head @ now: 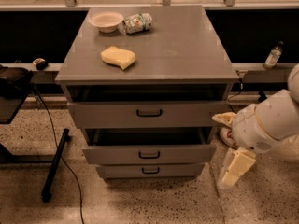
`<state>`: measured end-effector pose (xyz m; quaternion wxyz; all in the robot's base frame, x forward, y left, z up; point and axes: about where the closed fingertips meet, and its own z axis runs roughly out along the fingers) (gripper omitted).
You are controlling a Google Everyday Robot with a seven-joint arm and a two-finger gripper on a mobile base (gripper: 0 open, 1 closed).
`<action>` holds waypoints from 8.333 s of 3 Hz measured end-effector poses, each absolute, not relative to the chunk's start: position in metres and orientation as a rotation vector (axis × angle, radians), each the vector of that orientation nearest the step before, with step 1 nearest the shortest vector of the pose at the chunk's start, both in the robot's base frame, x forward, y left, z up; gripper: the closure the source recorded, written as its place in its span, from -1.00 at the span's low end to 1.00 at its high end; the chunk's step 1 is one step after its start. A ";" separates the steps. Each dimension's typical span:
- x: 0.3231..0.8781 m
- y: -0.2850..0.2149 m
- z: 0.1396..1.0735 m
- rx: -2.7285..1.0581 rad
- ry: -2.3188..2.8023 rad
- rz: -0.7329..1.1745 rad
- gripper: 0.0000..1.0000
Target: Open middle drawer
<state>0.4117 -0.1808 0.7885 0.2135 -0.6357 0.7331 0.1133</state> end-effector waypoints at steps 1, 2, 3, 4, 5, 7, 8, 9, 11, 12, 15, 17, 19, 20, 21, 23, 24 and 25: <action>0.438 -0.185 0.706 -1.894 2.057 0.268 -1.00; 0.448 -0.203 0.658 -1.993 2.027 0.299 -1.00; 0.446 -0.202 0.653 -2.054 1.969 0.309 -1.00; 0.460 -0.191 0.647 -2.044 1.953 0.248 -1.00; 0.476 -0.168 0.610 -2.016 1.921 0.213 -1.00; 0.547 -0.111 0.532 -1.975 1.840 0.122 -1.00; 0.588 -0.110 0.496 -1.971 1.873 0.133 -1.00; 0.606 -0.118 0.458 -1.981 1.943 0.190 -1.00; 0.610 -0.132 0.433 -1.997 1.998 0.270 -0.17; 0.581 -0.138 0.444 -2.040 1.959 0.309 0.29; 0.489 -0.144 0.461 -2.173 1.842 0.512 -0.17; 0.489 -0.144 0.461 -2.173 1.842 0.512 -0.99; 0.520 -0.141 0.455 -2.187 1.961 0.506 -1.00; 0.537 -0.144 0.444 -2.173 2.050 0.572 -1.00; 0.550 -0.146 0.432 -2.141 2.103 0.656 -0.95; 0.554 -0.161 0.422 -1.990 2.129 0.699 -0.03; 0.553 -0.161 0.430 -1.990 2.129 0.699 -0.08; 0.553 -0.161 0.436 -1.990 2.129 0.699 -0.55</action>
Offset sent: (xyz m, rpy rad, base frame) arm -0.0014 -0.0409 -0.1623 -0.0346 0.2313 0.3826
